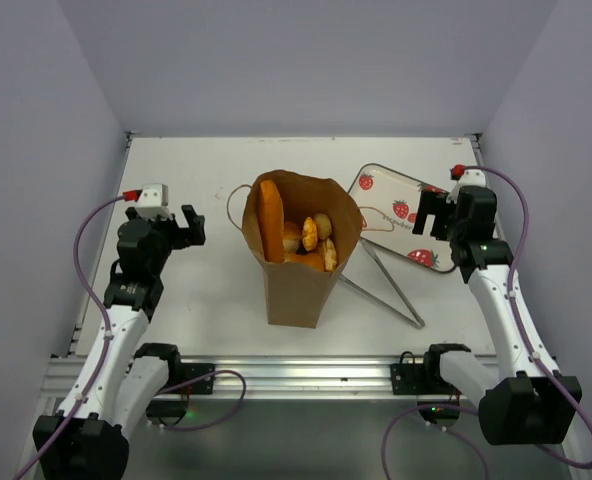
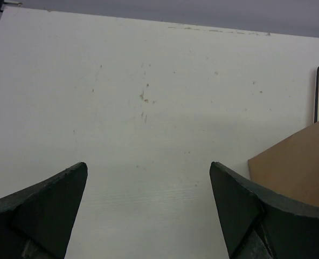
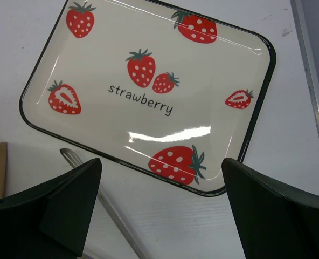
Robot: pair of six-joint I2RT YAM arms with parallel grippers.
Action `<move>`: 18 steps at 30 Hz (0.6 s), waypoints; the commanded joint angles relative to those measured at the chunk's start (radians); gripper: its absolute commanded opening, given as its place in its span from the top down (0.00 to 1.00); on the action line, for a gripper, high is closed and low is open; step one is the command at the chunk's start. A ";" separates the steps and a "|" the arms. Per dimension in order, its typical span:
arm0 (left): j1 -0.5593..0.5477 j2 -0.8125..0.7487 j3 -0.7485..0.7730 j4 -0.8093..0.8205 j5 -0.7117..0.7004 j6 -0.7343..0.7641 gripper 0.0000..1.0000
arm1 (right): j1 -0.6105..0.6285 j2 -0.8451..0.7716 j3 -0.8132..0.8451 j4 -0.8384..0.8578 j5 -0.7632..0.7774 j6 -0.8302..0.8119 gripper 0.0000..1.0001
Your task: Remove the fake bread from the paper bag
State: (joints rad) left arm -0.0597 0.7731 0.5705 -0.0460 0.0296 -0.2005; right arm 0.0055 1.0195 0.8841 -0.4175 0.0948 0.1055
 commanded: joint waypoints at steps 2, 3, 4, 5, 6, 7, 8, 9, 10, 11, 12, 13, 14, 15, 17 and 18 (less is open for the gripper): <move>-0.006 -0.003 0.043 0.048 0.003 -0.013 0.00 | -0.001 -0.030 0.045 0.036 -0.015 -0.006 0.01; -0.006 -0.005 0.043 0.048 0.003 -0.013 0.00 | 0.001 -0.029 0.044 0.034 -0.026 -0.035 0.01; -0.005 -0.005 0.043 0.048 0.003 -0.014 0.00 | -0.001 -0.030 0.039 0.039 -0.035 -0.052 0.01; -0.006 -0.006 0.043 0.048 0.003 -0.013 0.00 | -0.001 -0.033 0.032 0.039 -0.055 -0.068 0.01; -0.005 -0.005 0.045 0.048 -0.002 -0.014 0.00 | -0.001 -0.038 0.027 0.043 -0.070 -0.098 0.01; -0.005 -0.005 0.046 0.048 -0.005 -0.017 0.00 | -0.001 -0.047 0.021 0.043 -0.090 -0.137 0.01; -0.005 -0.005 0.048 0.048 -0.010 -0.025 0.00 | -0.001 -0.050 0.003 0.045 -0.148 -0.160 0.01; -0.005 -0.001 0.054 0.048 -0.022 -0.030 0.00 | -0.001 -0.055 -0.007 0.040 -0.185 -0.217 0.01; -0.005 -0.001 0.057 0.040 -0.023 -0.039 0.00 | -0.001 -0.064 -0.020 0.037 -0.248 -0.268 0.01; -0.006 -0.001 0.061 0.011 -0.023 -0.045 0.00 | -0.001 -0.070 -0.030 0.036 -0.248 -0.268 0.01; -0.006 0.000 0.078 -0.011 -0.052 -0.060 0.00 | -0.001 -0.073 -0.037 0.033 -0.303 -0.312 0.01; -0.005 0.003 0.092 -0.027 -0.057 -0.080 0.00 | -0.001 -0.079 -0.045 0.025 -0.331 -0.331 0.01; -0.005 0.014 0.113 -0.047 -0.047 -0.117 0.00 | -0.001 -0.081 -0.057 0.020 -0.361 -0.372 0.01; -0.005 0.020 0.161 -0.086 -0.034 -0.134 0.00 | -0.001 -0.082 -0.062 0.013 -0.427 -0.394 0.01; -0.005 0.031 0.216 -0.116 0.051 -0.167 0.00 | -0.001 -0.088 -0.088 0.002 -0.506 -0.462 0.01; -0.005 0.032 0.268 -0.132 0.079 -0.174 0.00 | -0.001 -0.088 -0.096 -0.015 -0.583 -0.490 0.01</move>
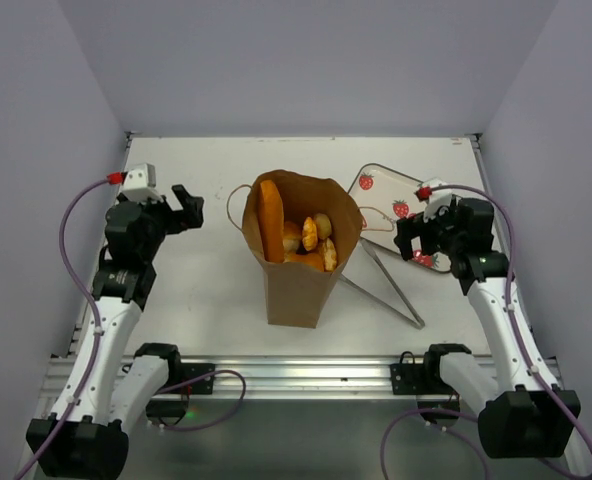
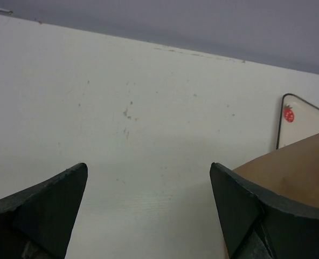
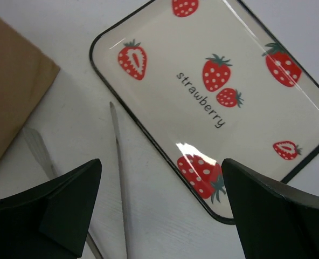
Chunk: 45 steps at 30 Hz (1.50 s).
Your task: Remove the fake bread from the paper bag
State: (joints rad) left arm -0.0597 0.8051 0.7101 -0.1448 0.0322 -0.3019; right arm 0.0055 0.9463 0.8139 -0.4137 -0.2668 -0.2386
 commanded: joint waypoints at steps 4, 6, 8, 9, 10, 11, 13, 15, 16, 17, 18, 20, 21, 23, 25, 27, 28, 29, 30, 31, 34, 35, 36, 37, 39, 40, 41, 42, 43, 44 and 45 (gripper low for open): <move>-0.005 -0.004 0.239 -0.062 0.181 -0.115 0.00 | -0.001 0.002 -0.019 -0.079 -0.287 -0.208 0.01; -0.005 0.012 0.281 -0.052 0.300 -0.154 0.01 | -0.001 0.025 0.005 -0.117 -0.288 -0.231 0.01; -0.005 0.046 0.304 -0.049 0.426 -0.193 0.00 | -0.001 0.045 0.031 -0.132 -0.259 -0.237 0.01; -0.005 0.055 0.327 -0.050 0.463 -0.201 0.00 | -0.001 0.072 0.040 -0.155 -0.256 -0.246 0.01; -0.005 0.065 0.337 -0.055 0.489 -0.212 0.00 | -0.001 0.083 0.051 -0.171 -0.255 -0.254 0.01; -0.006 0.074 0.348 -0.061 0.535 -0.215 0.00 | -0.001 0.094 0.073 -0.186 -0.265 -0.269 0.01; -0.005 0.077 0.385 -0.091 0.570 -0.209 0.03 | -0.001 0.103 0.080 -0.212 -0.282 -0.280 0.01; -0.005 0.075 0.445 -0.171 0.592 -0.194 0.04 | -0.001 0.082 0.064 -0.191 -0.287 -0.281 0.01; -0.005 0.071 0.460 -0.194 0.595 -0.184 0.04 | -0.001 0.072 0.057 -0.185 -0.288 -0.281 0.01; -0.006 0.054 0.477 -0.217 0.600 -0.171 0.04 | -0.001 0.068 0.053 -0.183 -0.290 -0.281 0.01; -0.011 0.049 0.511 -0.276 0.595 -0.157 0.04 | -0.001 0.065 0.053 -0.181 -0.293 -0.281 0.01; -0.057 0.036 0.526 -0.318 0.572 -0.129 0.04 | -0.001 0.060 0.053 -0.183 -0.296 -0.281 0.01; -0.058 0.025 0.505 -0.317 0.583 -0.128 0.04 | -0.001 0.062 0.053 -0.183 -0.299 -0.281 0.01; -0.060 -0.007 0.468 -0.297 0.610 -0.135 0.04 | -0.001 0.066 0.054 -0.186 -0.301 -0.283 0.01; -0.060 -0.027 0.460 -0.291 0.609 -0.141 0.04 | -0.001 0.066 0.054 -0.189 -0.305 -0.281 0.01; -0.058 -0.049 0.460 -0.273 0.597 -0.152 0.04 | -0.001 0.068 0.054 -0.188 -0.307 -0.283 0.01; -0.058 -0.056 0.456 -0.269 0.582 -0.187 0.04 | -0.001 0.066 0.054 -0.188 -0.308 -0.283 0.01; -0.060 -0.070 0.428 -0.254 0.548 -0.209 0.04 | -0.001 0.068 0.054 -0.188 -0.307 -0.281 0.01; -0.060 -0.078 0.405 -0.243 0.540 -0.233 0.04 | -0.001 0.068 0.054 -0.189 -0.307 -0.283 0.01; -0.060 -0.092 0.381 -0.237 0.535 -0.274 0.05 | -0.001 0.068 0.056 -0.189 -0.304 -0.284 0.01; -0.060 -0.121 0.287 -0.236 0.528 -0.307 0.08 | 0.001 0.062 0.054 -0.189 -0.305 -0.284 0.01; -0.060 -0.129 0.257 -0.239 0.522 -0.310 0.08 | -0.001 0.060 0.054 -0.188 -0.305 -0.286 0.01; -0.060 -0.138 0.246 -0.242 0.518 -0.313 0.08 | -0.001 0.060 0.054 -0.189 -0.308 -0.286 0.01; -0.060 -0.148 0.239 -0.246 0.518 -0.324 0.08 | -0.001 0.059 0.054 -0.189 -0.310 -0.284 0.01; -0.060 -0.150 0.229 -0.263 0.525 -0.333 0.09 | -0.001 0.060 0.054 -0.189 -0.315 -0.284 0.01; -0.058 -0.152 0.227 -0.268 0.531 -0.345 0.09 | -0.001 0.059 0.054 -0.189 -0.315 -0.284 0.01; -0.060 -0.150 0.224 -0.274 0.538 -0.348 0.08 | -0.001 0.060 0.054 -0.191 -0.313 -0.284 0.01; -0.060 -0.150 0.226 -0.277 0.537 -0.352 0.08 | -0.001 0.059 0.054 -0.191 -0.313 -0.284 0.01; -0.060 -0.153 0.224 -0.283 0.529 -0.358 0.08 | -0.001 0.059 0.054 -0.191 -0.313 -0.284 0.01; -0.060 -0.152 0.223 -0.285 0.525 -0.361 0.08 | -0.001 0.060 0.054 -0.191 -0.313 -0.284 0.01; -0.060 -0.152 0.221 -0.286 0.522 -0.364 0.08 | -0.001 0.062 0.054 -0.191 -0.315 -0.284 0.01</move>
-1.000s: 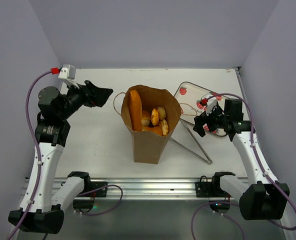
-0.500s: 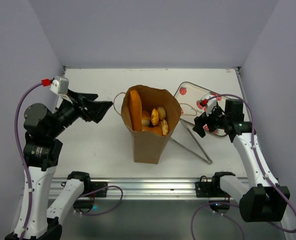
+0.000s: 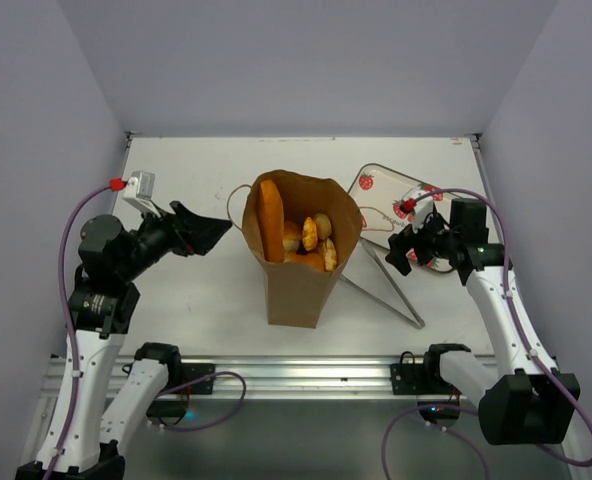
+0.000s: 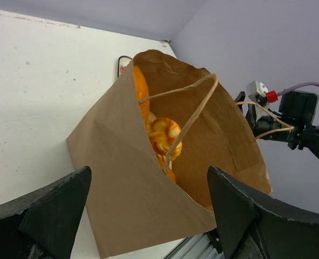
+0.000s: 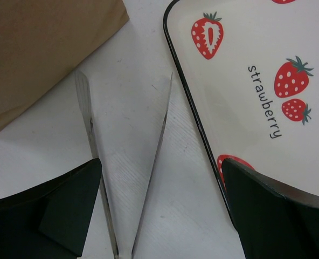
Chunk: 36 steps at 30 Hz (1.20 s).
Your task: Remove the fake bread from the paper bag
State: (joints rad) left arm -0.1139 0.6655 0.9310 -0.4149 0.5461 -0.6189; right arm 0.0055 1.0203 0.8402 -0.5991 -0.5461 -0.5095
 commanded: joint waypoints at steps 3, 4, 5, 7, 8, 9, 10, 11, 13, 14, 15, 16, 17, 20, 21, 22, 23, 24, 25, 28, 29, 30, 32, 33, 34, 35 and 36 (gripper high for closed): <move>-0.006 0.000 -0.009 -0.015 0.005 -0.061 0.08 | -0.001 -0.011 0.028 -0.005 -0.034 -0.014 0.01; -0.007 0.005 -0.012 -0.015 0.003 -0.064 0.08 | -0.001 -0.011 0.028 -0.005 -0.034 -0.014 0.01; -0.009 0.008 -0.015 -0.016 -0.003 -0.065 0.08 | -0.001 -0.009 0.028 -0.005 -0.035 -0.014 0.01; -0.020 0.019 -0.017 -0.016 -0.017 -0.070 0.09 | -0.001 -0.011 0.028 -0.005 -0.034 -0.012 0.01; -0.026 0.023 -0.017 -0.015 -0.021 -0.070 0.09 | -0.001 -0.009 0.028 -0.005 -0.035 -0.012 0.01; -0.032 0.028 -0.017 -0.016 -0.029 -0.071 0.10 | -0.001 -0.009 0.028 -0.005 -0.035 -0.012 0.01; -0.047 0.037 -0.017 -0.016 -0.050 -0.073 0.10 | -0.001 -0.008 0.028 -0.005 -0.035 -0.011 0.01; -0.071 0.052 -0.014 -0.015 -0.084 -0.071 0.10 | -0.001 -0.008 0.028 -0.005 -0.035 -0.012 0.01; -0.081 0.055 -0.011 -0.015 -0.098 -0.070 0.11 | -0.001 -0.008 0.028 -0.005 -0.035 -0.012 0.01; -0.102 0.068 -0.008 -0.015 -0.122 -0.065 0.11 | -0.001 -0.006 0.027 -0.005 -0.037 -0.012 0.01; -0.118 0.074 -0.004 -0.015 -0.136 -0.065 0.11 | -0.001 -0.008 0.026 -0.004 -0.037 -0.012 0.01; -0.130 0.081 -0.001 -0.015 -0.153 -0.065 0.11 | -0.001 -0.006 0.026 -0.005 -0.035 -0.012 0.01; -0.159 0.095 0.003 -0.015 -0.187 -0.065 0.11 | -0.001 -0.005 0.026 -0.005 -0.037 -0.012 0.01; -0.217 0.130 0.020 -0.015 -0.250 -0.067 0.11 | -0.001 -0.005 0.026 -0.005 -0.037 -0.014 0.01; -0.233 0.140 0.026 -0.013 -0.267 -0.065 0.12 | -0.001 -0.003 0.026 -0.007 -0.035 -0.012 0.01; -0.245 0.150 0.032 -0.015 -0.285 -0.067 0.12 | -0.001 -0.002 0.026 -0.007 -0.037 -0.014 0.01; -0.268 0.169 0.046 -0.013 -0.299 -0.068 0.12 | -0.001 0.000 0.026 -0.007 -0.038 -0.014 0.01; -0.280 0.180 0.054 -0.013 -0.328 -0.068 0.13 | -0.001 0.000 0.025 -0.007 -0.038 -0.012 0.01; -0.289 0.190 0.063 -0.013 -0.342 -0.067 0.13 | -0.001 0.000 0.025 -0.007 -0.038 -0.014 0.01; -0.345 0.242 0.100 -0.019 -0.400 -0.053 0.20 | -0.001 0.001 0.026 -0.007 -0.038 -0.012 0.01; -0.354 0.250 0.117 -0.034 -0.434 -0.047 0.24 | -0.001 0.001 0.025 -0.007 -0.037 -0.014 0.01; -0.363 0.261 0.123 -0.039 -0.446 -0.044 0.28 | -0.001 0.003 0.025 -0.005 -0.037 -0.014 0.01; -0.394 0.288 0.134 -0.048 -0.469 -0.038 0.37 | -0.001 0.001 0.025 -0.007 -0.035 -0.014 0.01; -0.406 0.296 0.135 -0.051 -0.488 -0.036 0.41 | -0.001 0.003 0.025 -0.007 -0.035 -0.014 0.01; -0.430 0.310 0.137 -0.053 -0.500 -0.033 0.43 | -0.001 0.001 0.025 -0.007 -0.035 -0.012 0.01; -0.443 0.315 0.143 -0.058 -0.526 -0.031 0.45 | -0.001 0.003 0.025 -0.005 -0.035 -0.014 0.01; -0.455 0.319 0.144 -0.062 -0.540 -0.031 0.46 | -0.001 0.004 0.025 -0.007 -0.035 -0.014 0.01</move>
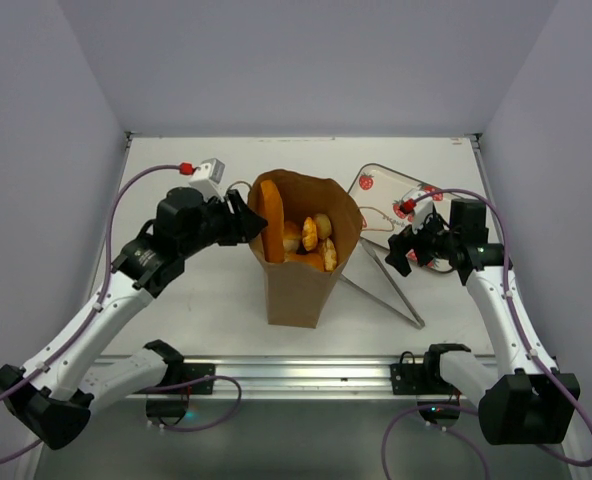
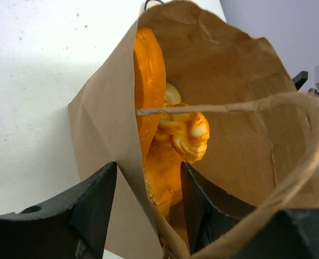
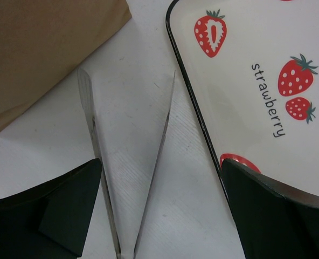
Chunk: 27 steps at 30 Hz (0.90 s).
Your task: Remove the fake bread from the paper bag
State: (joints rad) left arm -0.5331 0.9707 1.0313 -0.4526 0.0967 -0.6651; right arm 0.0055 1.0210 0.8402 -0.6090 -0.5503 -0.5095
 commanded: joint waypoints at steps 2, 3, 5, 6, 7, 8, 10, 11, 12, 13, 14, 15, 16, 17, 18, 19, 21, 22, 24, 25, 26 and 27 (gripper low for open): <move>-0.068 0.023 0.059 -0.038 -0.145 0.019 0.51 | -0.001 0.002 0.025 0.003 -0.031 -0.014 0.01; -0.076 0.028 0.065 -0.044 -0.159 0.022 0.53 | -0.001 0.004 0.025 0.005 -0.033 -0.014 0.01; -0.093 0.037 0.084 -0.060 -0.199 0.032 0.58 | -0.001 0.005 0.025 0.003 -0.033 -0.014 0.01; -0.097 0.042 0.090 -0.064 -0.212 0.038 0.61 | -0.001 0.004 0.026 0.003 -0.034 -0.014 0.01; -0.102 0.049 0.098 -0.069 -0.221 0.050 0.65 | -0.001 0.005 0.026 0.003 -0.034 -0.014 0.01; -0.103 0.054 0.101 -0.075 -0.236 0.056 0.74 | -0.001 0.004 0.026 0.003 -0.033 -0.014 0.01; -0.105 0.066 0.110 -0.078 -0.247 0.077 0.86 | -0.001 0.002 0.025 0.003 -0.031 -0.014 0.01; -0.107 0.071 0.115 -0.080 -0.259 0.087 0.95 | -0.001 0.002 0.025 0.003 -0.031 -0.014 0.01; -0.105 0.075 0.119 -0.083 -0.267 0.096 0.99 | -0.001 -0.001 0.025 0.003 -0.031 -0.012 0.01; -0.105 0.085 0.134 -0.084 -0.275 0.117 1.00 | -0.001 0.001 0.025 0.003 -0.031 -0.012 0.01; -0.105 0.091 0.144 -0.089 -0.291 0.128 1.00 | -0.001 -0.001 0.025 0.003 -0.033 -0.012 0.01; -0.105 0.095 0.154 -0.092 -0.299 0.140 1.00 | -0.001 -0.001 0.025 0.003 -0.031 -0.012 0.01; -0.105 0.105 0.180 -0.095 -0.307 0.165 1.00 | -0.001 -0.002 0.025 0.003 -0.031 -0.012 0.01; -0.105 0.109 0.196 -0.103 -0.324 0.179 1.00 | -0.001 -0.005 0.025 0.003 -0.031 -0.012 0.01; -0.105 0.117 0.214 -0.107 -0.336 0.192 1.00 | 0.001 -0.004 0.025 0.003 -0.033 -0.011 0.01; -0.105 0.131 0.258 -0.115 -0.351 0.225 1.00 | -0.001 -0.006 0.025 0.003 -0.033 -0.012 0.01; -0.104 0.146 0.309 -0.138 -0.399 0.260 1.00 | -0.001 -0.009 0.025 0.003 -0.034 -0.012 0.01; -0.103 0.163 0.361 -0.144 -0.416 0.297 1.00 | -0.001 -0.010 0.025 0.002 -0.034 -0.011 0.01; -0.102 0.181 0.406 -0.153 -0.463 0.334 1.00 | -0.001 -0.013 0.025 0.002 -0.034 -0.012 0.01; -0.102 0.198 0.426 -0.156 -0.482 0.370 1.00 | -0.001 -0.013 0.025 0.002 -0.036 -0.011 0.01; -0.100 0.207 0.459 -0.158 -0.517 0.392 1.00 | -0.001 -0.015 0.025 0.002 -0.034 -0.011 0.01; -0.097 0.215 0.469 -0.158 -0.537 0.412 1.00 | -0.001 -0.016 0.025 0.002 -0.034 -0.012 0.01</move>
State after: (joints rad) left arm -0.6369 1.1877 1.3956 -0.6823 -0.2962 -0.3698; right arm 0.0055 1.0206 0.8402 -0.6136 -0.5507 -0.5095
